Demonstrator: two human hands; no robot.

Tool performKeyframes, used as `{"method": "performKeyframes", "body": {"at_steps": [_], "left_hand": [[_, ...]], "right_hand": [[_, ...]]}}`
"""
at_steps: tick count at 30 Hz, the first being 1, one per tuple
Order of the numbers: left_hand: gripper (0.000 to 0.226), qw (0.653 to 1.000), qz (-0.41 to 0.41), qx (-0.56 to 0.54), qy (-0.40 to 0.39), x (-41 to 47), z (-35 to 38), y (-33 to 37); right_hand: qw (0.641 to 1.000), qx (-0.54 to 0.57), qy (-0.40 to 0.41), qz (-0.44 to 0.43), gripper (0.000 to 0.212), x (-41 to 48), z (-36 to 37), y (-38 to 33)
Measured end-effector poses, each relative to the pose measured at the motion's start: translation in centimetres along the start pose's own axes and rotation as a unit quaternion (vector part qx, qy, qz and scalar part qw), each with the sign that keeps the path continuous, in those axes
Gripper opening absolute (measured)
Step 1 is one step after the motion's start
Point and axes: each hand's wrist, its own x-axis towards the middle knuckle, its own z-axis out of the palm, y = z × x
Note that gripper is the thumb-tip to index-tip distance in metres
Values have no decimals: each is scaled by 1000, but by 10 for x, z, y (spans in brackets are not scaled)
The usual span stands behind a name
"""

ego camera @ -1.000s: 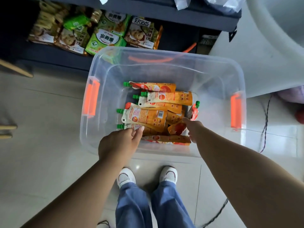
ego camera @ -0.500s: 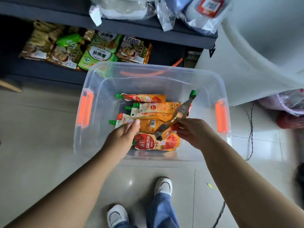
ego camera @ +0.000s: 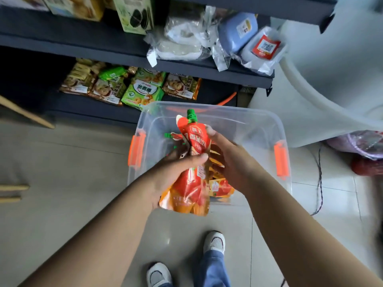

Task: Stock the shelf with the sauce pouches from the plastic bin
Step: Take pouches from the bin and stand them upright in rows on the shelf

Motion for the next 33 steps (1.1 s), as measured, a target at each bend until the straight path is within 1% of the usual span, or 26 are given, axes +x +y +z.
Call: {"method": "performKeyframes", "body": {"at_steps": [1, 2, 3, 5, 7, 9, 10, 11, 12, 13, 15, 16, 17, 18, 19, 20, 23, 24, 25, 26, 27, 28, 29, 30, 32, 33], "left_hand": [[22, 1000, -2, 2, -4, -4, -3, -6], [11, 1000, -5, -6, -5, -6, -7, -15], [7, 1000, -20, -19, -3, -6, -8, -18], [10, 998, -51, -49, -3, -3, -9, -23], [16, 997, -56, -43, 7, 4, -14, -25], [24, 998, -49, -26, 26, 13, -22, -29], [33, 998, -46, -23, 34, 18, -27, -29], [40, 998, -43, -18, 46, 22, -33, -29], [42, 998, -33, -8, 60, 27, -40, -30], [37, 997, -17, -2, 82, 33, -49, -31], [17, 990, 16, -16, 137, 42, -69, -37], [11, 986, 27, -30, 163, 45, -77, -41], [9, 981, 37, -40, 185, 49, -85, -45], [9, 978, 46, -47, 199, 52, -92, -49], [10, 976, 51, -54, 204, 52, -96, -52], [12, 976, 56, -59, 204, 53, -98, -57], [23, 973, 81, -45, 210, 53, -99, -64], [24, 971, 95, -49, 215, 54, -97, -64], [24, 969, 106, -55, 218, 53, -95, -66], [24, 967, 113, -58, 221, 53, -95, -68], [24, 967, 115, -58, 220, 54, -93, -69], [26, 968, 116, -55, 218, 54, -92, -69], [31, 968, 118, -52, 213, 54, -93, -70], [34, 969, 119, -50, 211, 54, -94, -71], [29, 968, 114, -52, 218, 54, -94, -72], [28, 966, 114, -53, 224, 55, -94, -73]], "right_hand": [[999, 25, -27, 28, 72, 3, 4, -1], [996, 56, -47, 45, 71, 6, 7, -1], [994, 82, -52, 47, 64, 11, 8, 0], [992, 118, -30, 38, 35, 20, 8, -1], [990, 138, -22, 25, 15, 30, 9, 0], [988, 149, -44, 10, 8, 40, 10, 2], [989, 136, -63, 5, 8, 48, 9, 3], [991, 103, -83, 0, 12, 55, 7, 3], [994, 54, -95, -9, 19, 64, 1, 3], [996, -6, -86, -25, 25, 75, -6, 2], [989, -136, -13, -61, 29, 102, -29, 3], [975, -203, 34, -80, 30, 118, -43, 7], [958, -260, 69, -95, 27, 133, -55, 11], [942, -308, 88, -101, 22, 148, -64, 17], [929, -346, 91, -95, 18, 161, -71, 22], [922, -367, 88, -81, 19, 175, -78, 29], [924, -369, 76, -60, 30, 205, -81, 42], [910, -401, 76, -66, 35, 211, -79, 45], [885, -452, 82, -74, 41, 214, -75, 50], [858, -496, 106, -88, 45, 217, -73, 55], [837, -518, 141, -106, 43, 216, -70, 57], [825, -522, 172, -133, 37, 214, -68, 58], [818, -520, 183, -163, 33, 211, -66, 57], [811, -526, 177, -185, 30, 208, -64, 54], [789, -551, 154, -222, 31, 195, -61, 43], [782, -555, 155, -235, 32, 190, -60, 37]]}}
